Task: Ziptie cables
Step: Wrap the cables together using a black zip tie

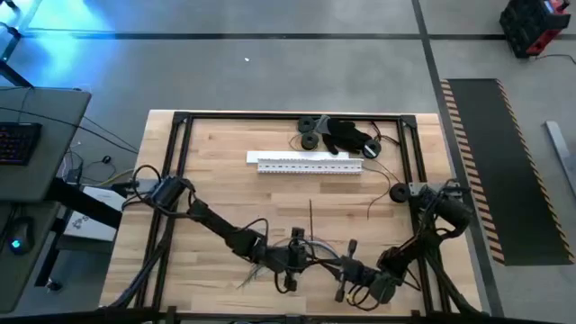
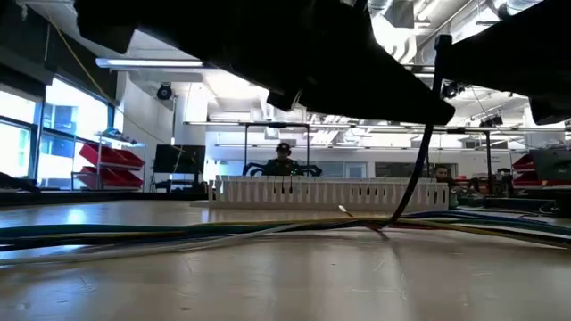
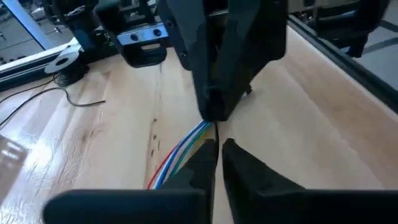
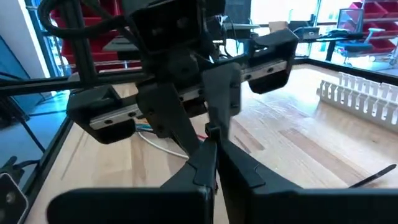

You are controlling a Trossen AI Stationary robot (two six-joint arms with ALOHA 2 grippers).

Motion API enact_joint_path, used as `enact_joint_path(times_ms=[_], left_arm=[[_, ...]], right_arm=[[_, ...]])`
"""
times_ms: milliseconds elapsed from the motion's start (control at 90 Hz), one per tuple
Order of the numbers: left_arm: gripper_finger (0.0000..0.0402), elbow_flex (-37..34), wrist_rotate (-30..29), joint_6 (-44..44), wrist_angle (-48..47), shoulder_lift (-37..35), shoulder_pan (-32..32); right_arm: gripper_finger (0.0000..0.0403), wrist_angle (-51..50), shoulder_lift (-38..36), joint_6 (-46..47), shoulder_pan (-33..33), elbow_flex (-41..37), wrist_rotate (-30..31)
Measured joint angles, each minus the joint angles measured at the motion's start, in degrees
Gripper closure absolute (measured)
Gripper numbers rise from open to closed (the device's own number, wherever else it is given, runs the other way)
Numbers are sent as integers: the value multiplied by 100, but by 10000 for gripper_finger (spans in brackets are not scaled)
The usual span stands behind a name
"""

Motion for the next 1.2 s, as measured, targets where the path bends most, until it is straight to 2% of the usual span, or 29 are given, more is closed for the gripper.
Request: enact_joint_path(times_ms=[200, 389, 500, 611, 700, 778, 878, 1200], left_arm=[[401, 0, -246, -468, -209, 0, -60], [401, 0, -243, -803, -429, 0, -62], [401, 0, -204, -828, -423, 0, -62], [401, 0, -124, -957, -553, 0, -60], [401, 0, -135, -993, -655, 0, -56], [401, 2, -205, -1089, -849, -2, -53], [402, 0, -404, -1186, -1081, -2, -53], [401, 0, -584, -1284, -1277, -2, -56]], right_arm=[[388, -4, -241, 207, -109, -38, -98], [308, -330, -1224, 224, -377, -379, -515], [261, -1379, -1905, 1003, -816, -619, -735], [233, -2966, -2225, 2186, -1532, -721, -1594], [219, -3721, -2199, 2691, -2015, -726, -2269], [212, -3777, -2078, 2727, -2236, -728, -2653], [213, -3593, -2026, 2574, -2208, -717, -2783], [252, -3232, -2073, 2168, -1634, -710, -2430]])
